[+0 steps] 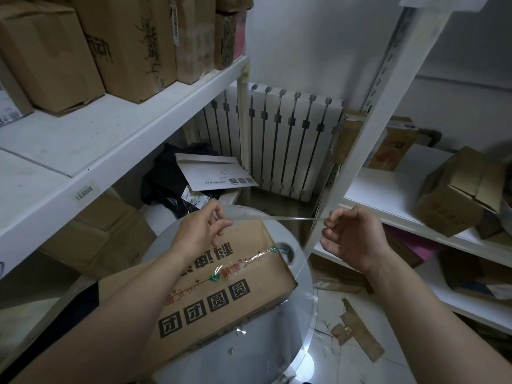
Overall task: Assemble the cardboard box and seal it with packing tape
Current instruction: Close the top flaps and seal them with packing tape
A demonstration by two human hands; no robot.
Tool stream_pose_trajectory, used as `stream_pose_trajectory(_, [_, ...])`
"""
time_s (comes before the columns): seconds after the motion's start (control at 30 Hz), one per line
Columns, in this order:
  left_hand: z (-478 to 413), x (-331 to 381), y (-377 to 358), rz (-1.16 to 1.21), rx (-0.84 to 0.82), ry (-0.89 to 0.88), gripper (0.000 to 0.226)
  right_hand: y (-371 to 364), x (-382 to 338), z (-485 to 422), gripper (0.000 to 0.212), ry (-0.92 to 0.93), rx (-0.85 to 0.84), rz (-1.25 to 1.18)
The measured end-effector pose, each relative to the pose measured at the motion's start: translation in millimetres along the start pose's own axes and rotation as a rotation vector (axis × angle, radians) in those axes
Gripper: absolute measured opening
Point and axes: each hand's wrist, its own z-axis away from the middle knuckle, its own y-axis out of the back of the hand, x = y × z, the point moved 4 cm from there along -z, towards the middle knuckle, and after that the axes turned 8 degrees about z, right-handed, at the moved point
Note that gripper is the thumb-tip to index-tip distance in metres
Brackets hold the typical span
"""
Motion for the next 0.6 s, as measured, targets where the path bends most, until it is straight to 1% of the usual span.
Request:
stream_pose_trajectory(0.1, [-0.9,-1.2,0.7,-0.023,0.024,-0.043,0.022,6.0,4.1,-0.4,0.031,-0.018,0.092,0.155])
stream_pose_trajectory(0.27, [-1.0,-0.6,1.6,-0.012,0.006,-0.04,0.025,13.5,4.9,0.9,0.025,0.035,0.193,0.35])
stream_pose_trajectory(0.4, [-1.8,-0.3,-0.8,-0.002,-0.046,-0.027,0.025,17.0,6.4,1.9,0.03,0.054,0.205,0.375])
stream_pose_trajectory(0.43, [-2.0,0.4,-1.7,0.012,-0.06,-0.018,0.031,18.5,8.6,1.9,0.03,0.046,0.202,0.363])
stream_pose_trajectory(0.53, [-2.3,-0.2,-4.3,0.07,-0.102,0.047,0.067,22.8,17.6,3.8,0.022,-0.001,0.192,0.37])
stream_pose_trajectory(0.6, [-4.8,-4.2,-5.3,0.094,-0.118,0.085,0.071,24.2,26.0,5.5,0.015,-0.027,0.187,0.393])
